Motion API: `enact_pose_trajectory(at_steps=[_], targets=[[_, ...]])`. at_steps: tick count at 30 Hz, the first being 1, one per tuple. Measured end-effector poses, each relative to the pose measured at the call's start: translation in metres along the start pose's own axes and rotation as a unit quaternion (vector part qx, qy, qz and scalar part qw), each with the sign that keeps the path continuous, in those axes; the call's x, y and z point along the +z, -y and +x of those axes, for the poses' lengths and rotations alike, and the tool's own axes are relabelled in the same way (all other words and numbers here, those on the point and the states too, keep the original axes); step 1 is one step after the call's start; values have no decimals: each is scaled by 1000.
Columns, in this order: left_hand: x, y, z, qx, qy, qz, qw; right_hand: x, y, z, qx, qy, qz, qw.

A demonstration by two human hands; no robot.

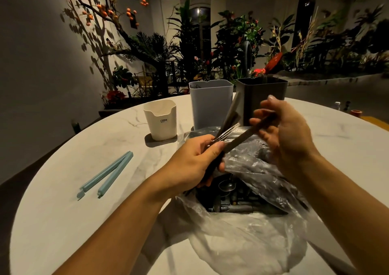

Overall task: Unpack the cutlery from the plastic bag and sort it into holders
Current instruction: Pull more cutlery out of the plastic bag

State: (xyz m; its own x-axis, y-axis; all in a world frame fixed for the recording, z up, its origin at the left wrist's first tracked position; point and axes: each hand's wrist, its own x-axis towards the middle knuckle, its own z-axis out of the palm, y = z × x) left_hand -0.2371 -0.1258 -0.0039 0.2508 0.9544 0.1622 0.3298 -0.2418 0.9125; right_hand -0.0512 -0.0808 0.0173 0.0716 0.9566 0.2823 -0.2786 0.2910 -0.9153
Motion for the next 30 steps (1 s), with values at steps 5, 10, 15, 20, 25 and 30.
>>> enact_pose_trajectory(at_steps=[5, 10, 15, 20, 25, 30], targets=[[1, 2, -1, -16, 5, 15, 1000, -6, -9, 1, -428, 130, -488, 750], [-4, 7, -1, -34, -22, 85, 996, 6, -15, -8, -381, 255, -523, 719], [-5, 5, -2, -32, -13, 62, 998, 1, -11, -5, -403, 250, -529, 704], [-5, 2, -1, -19, -27, 41, 999, 0, -17, -4, -399, 177, -490, 754], [-5, -1, -1, -33, -47, -17, 998, 1, -5, -6, -296, 91, -305, 901], [-2, -1, 1, -40, -85, -36, 995, 2, 8, -8, -230, 41, -160, 959]])
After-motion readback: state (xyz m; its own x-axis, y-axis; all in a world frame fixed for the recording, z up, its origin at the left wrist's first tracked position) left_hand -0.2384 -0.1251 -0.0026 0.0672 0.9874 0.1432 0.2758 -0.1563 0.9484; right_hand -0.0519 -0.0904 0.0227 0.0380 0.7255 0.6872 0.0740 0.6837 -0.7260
